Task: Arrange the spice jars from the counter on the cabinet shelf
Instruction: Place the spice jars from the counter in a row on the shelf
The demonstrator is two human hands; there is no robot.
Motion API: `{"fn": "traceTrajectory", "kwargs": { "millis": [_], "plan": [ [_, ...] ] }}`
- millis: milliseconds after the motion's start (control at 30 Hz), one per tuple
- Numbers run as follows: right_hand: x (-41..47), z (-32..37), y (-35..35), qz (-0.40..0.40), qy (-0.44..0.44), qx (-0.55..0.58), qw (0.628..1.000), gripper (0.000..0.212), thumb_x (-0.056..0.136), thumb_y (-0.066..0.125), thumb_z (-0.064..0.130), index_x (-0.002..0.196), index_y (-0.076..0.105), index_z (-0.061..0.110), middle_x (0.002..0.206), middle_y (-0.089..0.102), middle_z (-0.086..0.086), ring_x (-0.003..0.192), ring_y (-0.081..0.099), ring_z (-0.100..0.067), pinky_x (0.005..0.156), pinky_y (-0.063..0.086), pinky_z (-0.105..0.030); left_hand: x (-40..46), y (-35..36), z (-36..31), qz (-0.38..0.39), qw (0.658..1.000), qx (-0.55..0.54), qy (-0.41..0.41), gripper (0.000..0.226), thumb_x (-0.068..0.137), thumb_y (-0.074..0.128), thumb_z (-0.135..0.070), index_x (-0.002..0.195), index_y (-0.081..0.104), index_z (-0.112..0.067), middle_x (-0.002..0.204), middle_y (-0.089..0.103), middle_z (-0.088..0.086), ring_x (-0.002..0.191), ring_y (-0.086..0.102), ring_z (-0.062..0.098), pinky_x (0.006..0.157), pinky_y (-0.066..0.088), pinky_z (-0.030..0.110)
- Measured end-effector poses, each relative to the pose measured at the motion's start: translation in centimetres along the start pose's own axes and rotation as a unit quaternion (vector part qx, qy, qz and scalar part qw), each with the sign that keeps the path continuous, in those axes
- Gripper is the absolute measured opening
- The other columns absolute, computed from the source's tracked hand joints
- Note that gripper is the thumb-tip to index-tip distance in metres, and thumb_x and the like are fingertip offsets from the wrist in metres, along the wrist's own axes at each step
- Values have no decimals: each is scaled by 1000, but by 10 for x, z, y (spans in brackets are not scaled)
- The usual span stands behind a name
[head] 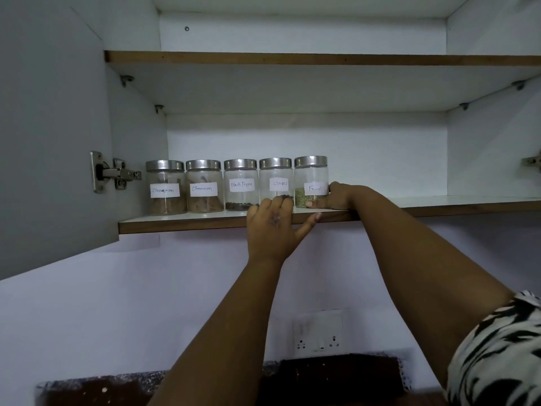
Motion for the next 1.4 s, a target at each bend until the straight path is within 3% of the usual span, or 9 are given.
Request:
{"fn": "traceTrajectory", "kwargs": {
  "millis": [100, 367, 533, 700, 800, 933, 1033, 1200, 1400],
  "plan": [
    [2, -2, 0, 4, 5, -2, 1000, 90, 80, 67, 60, 145, 38, 5, 144, 47, -14, 125, 51, -30, 104, 41, -37, 0, 1, 0, 7, 1000, 5, 2, 61, 83, 49, -74, 83, 68, -17, 79, 65, -3, 71, 57, 17, 67, 39, 31],
    [-7, -2, -2, -39, 33, 17, 999, 100, 75, 73, 59, 144, 30, 0, 143, 44, -15, 124, 50, -30, 82, 38, -33, 2, 2, 0, 33, 999, 18, 3, 64, 83, 43, -76, 83, 67, -17, 79, 65, -4, 71, 58, 17, 66, 39, 32],
    [-17, -5, 1, -51, 68, 38, 996, 108, 74, 72, 62, 146, 20, 1, 142, 44, -17, 123, 49, -32, 91, 41, -39, 2, 0, 0, 57, 998, 11, -4, 64, 83, 44, -76, 86, 68, -17, 82, 65, -3, 74, 58, 18, 68, 39, 33],
    [-43, -15, 0, -151, 86, -56, 983, 82, 85, 44, 65, 143, 31, 8, 134, 55, -14, 117, 55, -33, 79, 38, -37, 0, -6, -2, 74, 997, -7, -11, 59, 83, 52, -71, 87, 68, -14, 84, 66, -1, 75, 59, 20, 71, 42, 35],
    [-63, -18, 6, -220, 55, -141, 964, 61, 93, 28, 55, 130, 46, 9, 124, 61, -13, 112, 55, -33, 83, 35, -40, -4, -10, -2, 81, 996, -39, -15, 54, 85, 60, -63, 93, 70, -10, 87, 67, 3, 78, 60, 22, 74, 43, 37],
    [-94, -22, 16, -289, -11, -178, 941, 42, 99, 25, 32, 108, 62, 12, 110, 65, -13, 103, 54, -34, 89, 36, -38, -11, -20, 0, 88, 994, -68, 5, 43, 92, 59, -48, 94, 67, -6, 89, 66, 7, 83, 59, 26, 83, 43, 40],
    [-120, -33, 26, -361, -66, -124, 922, 37, 99, 36, 31, 120, 63, 17, 119, 63, -7, 116, 50, -29, 96, 38, -38, -18, -27, 6, 87, 993, -84, 12, 30, 96, 53, -35, 95, 64, -7, 90, 64, 8, 88, 59, 29, 93, 40, 40],
    [-153, -54, 56, -364, -92, -98, 922, 57, 92, 53, 35, 146, 40, 22, 145, 41, -10, 132, 38, -30, 103, 39, -46, -59, -35, 5, 45, 982, -175, -64, 36, 95, 46, -3, 129, 59, -2, 137, 54, 17, 133, 45, 36, 116, 27, 51],
    [-201, -116, 136, -342, -4, -72, 937, 55, 91, 53, 40, 144, 39, 32, 130, 50, -11, 121, 45, -31, 101, 35, -48, -183, -38, -21, 132, 964, -195, -120, 38, 101, 42, -14, 136, 55, -12, 155, 33, 14, 145, 28, 34, 119, 17, 47]
  ]
}}
Point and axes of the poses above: each hand's wrist, its own x-axis towards the middle knuckle, its own y-axis out of the palm, z = x × y, the point moved 4 cm from there along x, towards the middle knuckle
